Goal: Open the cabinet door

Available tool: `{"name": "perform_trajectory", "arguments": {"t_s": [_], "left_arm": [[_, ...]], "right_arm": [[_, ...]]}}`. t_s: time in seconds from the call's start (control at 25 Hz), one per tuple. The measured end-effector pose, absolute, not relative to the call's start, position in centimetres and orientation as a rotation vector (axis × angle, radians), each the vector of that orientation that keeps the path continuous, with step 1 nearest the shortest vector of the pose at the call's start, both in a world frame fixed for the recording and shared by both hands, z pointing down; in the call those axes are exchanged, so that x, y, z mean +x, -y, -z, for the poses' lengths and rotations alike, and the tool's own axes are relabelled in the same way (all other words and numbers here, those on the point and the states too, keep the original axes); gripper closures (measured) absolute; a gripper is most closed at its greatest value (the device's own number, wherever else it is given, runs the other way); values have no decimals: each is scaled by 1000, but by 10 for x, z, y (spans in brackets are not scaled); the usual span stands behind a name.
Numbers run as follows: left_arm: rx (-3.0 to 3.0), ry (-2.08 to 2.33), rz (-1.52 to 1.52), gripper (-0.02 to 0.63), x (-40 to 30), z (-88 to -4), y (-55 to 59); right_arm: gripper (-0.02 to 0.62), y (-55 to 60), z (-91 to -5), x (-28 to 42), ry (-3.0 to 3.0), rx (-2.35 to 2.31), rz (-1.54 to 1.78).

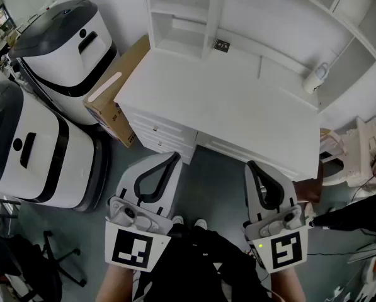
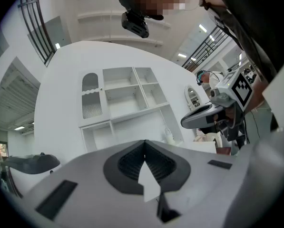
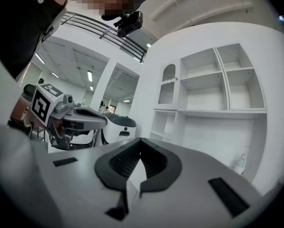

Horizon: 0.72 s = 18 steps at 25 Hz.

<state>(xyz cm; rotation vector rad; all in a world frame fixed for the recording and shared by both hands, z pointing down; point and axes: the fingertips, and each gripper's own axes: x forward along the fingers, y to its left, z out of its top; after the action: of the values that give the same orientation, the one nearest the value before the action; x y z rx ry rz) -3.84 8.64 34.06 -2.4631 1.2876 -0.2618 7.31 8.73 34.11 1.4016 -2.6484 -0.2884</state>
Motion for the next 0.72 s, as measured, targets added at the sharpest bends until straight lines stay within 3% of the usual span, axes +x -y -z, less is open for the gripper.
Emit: {"name": "perform_trajectory", "arguments": {"t_s": [0.72], "left_arm": [[-2479,-1265,251,609,-39,-343,-92]], "right_arm": [[592,-92,-343,68,2643,1428,262]]}}
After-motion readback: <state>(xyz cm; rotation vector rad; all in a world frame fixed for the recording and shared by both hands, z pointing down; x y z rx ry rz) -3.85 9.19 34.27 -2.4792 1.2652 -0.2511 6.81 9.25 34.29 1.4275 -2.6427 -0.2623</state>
